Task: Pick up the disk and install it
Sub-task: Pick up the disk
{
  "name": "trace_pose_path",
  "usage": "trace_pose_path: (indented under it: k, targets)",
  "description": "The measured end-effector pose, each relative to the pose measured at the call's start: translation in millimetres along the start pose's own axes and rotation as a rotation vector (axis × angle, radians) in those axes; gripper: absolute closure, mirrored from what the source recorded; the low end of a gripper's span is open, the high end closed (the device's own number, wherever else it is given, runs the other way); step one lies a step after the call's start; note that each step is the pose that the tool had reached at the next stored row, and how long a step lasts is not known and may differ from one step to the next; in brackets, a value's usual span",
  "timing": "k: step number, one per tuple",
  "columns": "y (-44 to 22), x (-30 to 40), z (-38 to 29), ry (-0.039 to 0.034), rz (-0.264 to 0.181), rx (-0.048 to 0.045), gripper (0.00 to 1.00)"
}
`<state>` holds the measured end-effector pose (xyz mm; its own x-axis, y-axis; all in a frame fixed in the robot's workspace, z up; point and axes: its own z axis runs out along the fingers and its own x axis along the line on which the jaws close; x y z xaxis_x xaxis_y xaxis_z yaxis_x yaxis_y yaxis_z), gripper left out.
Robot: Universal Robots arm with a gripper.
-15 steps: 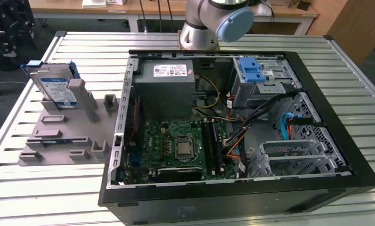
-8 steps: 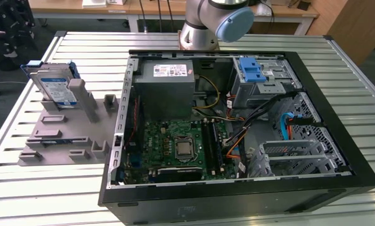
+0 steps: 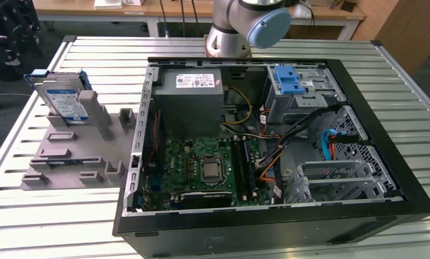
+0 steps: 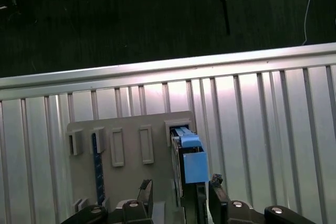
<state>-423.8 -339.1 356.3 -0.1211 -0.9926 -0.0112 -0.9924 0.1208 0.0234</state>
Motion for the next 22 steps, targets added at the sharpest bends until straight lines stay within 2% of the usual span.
trace_pose_path:
  k: [5, 22]
  targets:
    - [0.3, -0.3, 2.8, -0.0027, -0.001, 0.0068, 0.46]
    - [4.1, -5.0, 15.7, -0.0036, -0.001, 0.0065, 0.46]
